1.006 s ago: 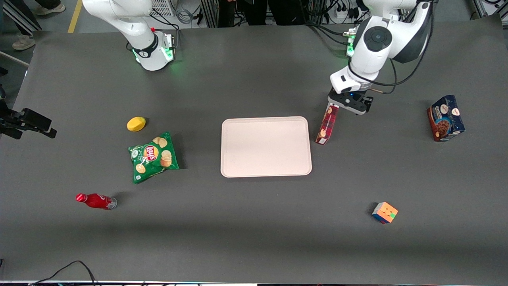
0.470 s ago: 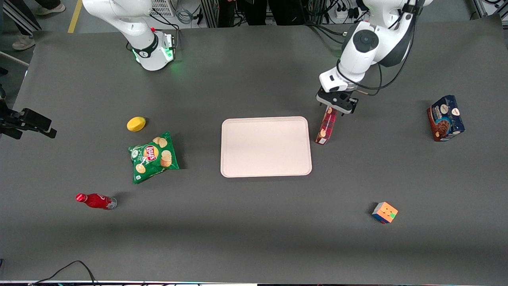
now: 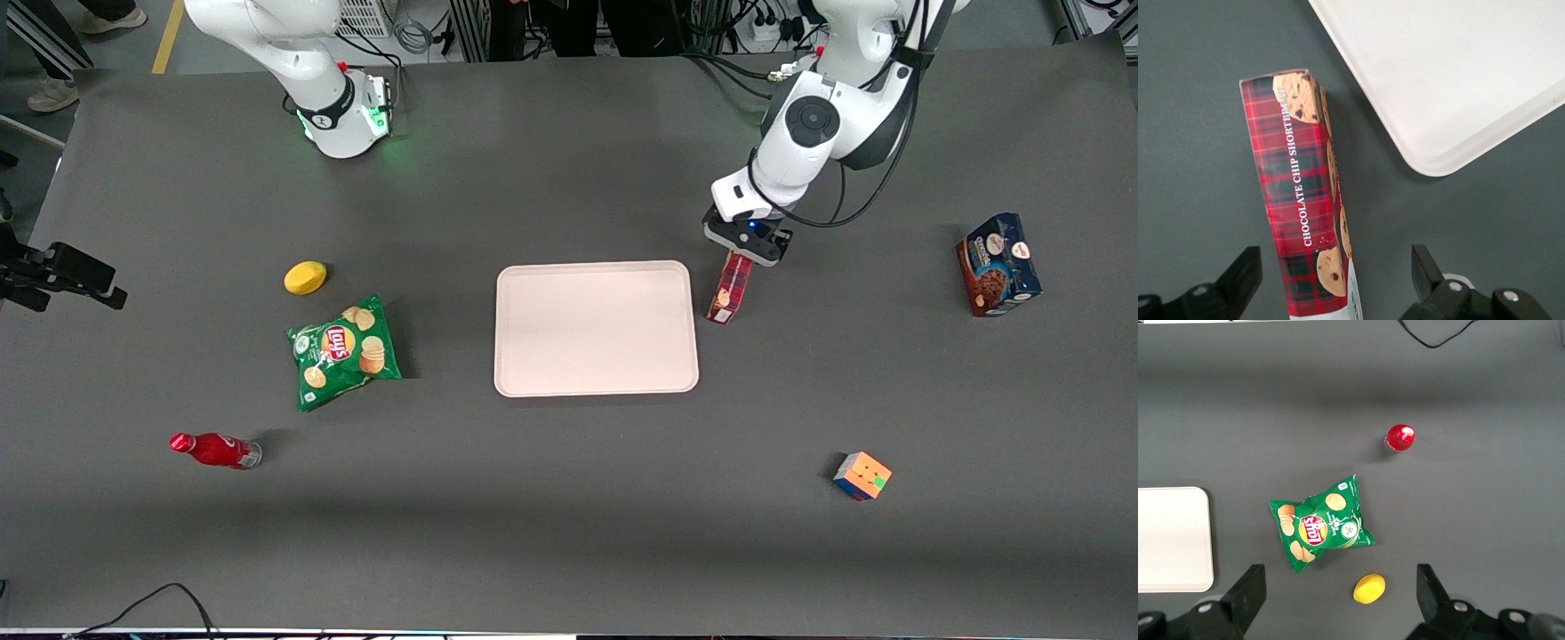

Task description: Place red cookie box on tray

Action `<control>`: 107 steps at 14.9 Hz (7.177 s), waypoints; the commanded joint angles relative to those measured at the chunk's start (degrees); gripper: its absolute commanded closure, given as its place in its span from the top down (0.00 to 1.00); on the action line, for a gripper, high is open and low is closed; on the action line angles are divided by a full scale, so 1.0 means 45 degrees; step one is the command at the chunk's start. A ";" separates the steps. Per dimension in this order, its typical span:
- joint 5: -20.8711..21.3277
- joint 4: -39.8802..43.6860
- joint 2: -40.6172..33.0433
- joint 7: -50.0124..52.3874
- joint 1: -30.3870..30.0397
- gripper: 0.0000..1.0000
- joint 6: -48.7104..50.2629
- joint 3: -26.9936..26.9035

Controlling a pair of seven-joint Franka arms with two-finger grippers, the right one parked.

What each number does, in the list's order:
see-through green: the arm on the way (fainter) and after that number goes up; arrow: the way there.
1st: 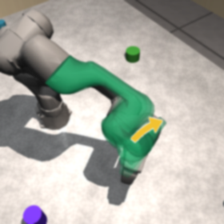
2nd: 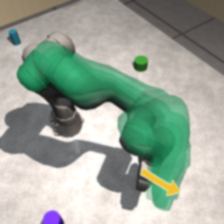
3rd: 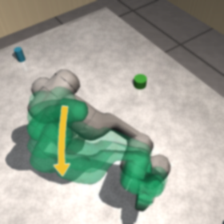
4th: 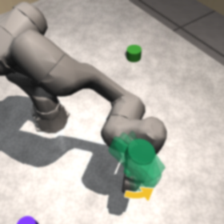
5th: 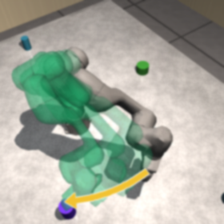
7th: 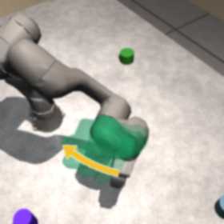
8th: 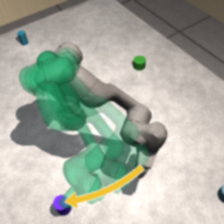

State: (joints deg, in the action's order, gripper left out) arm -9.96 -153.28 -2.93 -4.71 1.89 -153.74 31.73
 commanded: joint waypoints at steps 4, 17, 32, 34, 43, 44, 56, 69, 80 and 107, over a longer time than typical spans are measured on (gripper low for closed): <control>-0.0110 -0.0157 0.0455 -0.0067 -0.0088 1.00 -0.0132 -0.0079; 0.0105 0.0019 0.1569 0.0402 -0.0303 0.21 -0.0699 -0.0177; 0.2058 0.6948 -0.0343 -0.0964 -0.0460 0.00 0.8438 -0.4334; 0.2058 0.8253 -0.0423 -0.0985 -0.0479 0.00 0.9840 -0.4473; 0.1628 1.0019 -0.0267 0.3498 -0.0303 0.00 1.1802 -0.3073; 0.1590 1.0000 -0.0209 0.4455 -0.0303 0.00 1.1685 -0.2681; 0.4140 0.9648 0.4472 1.1662 0.0203 0.00 0.6320 0.1347; 0.7956 0.9570 0.7702 1.3800 0.0420 0.00 0.4575 0.1308; 0.8933 0.8730 0.7858 1.4288 0.0342 0.77 0.3442 0.1191; 0.3681 1.4630 0.2098 0.4156 -0.0499 1.00 1.4829 -0.2453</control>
State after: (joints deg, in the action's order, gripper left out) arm 10.62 -85.00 11.33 22.37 -1.73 -87.80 30.77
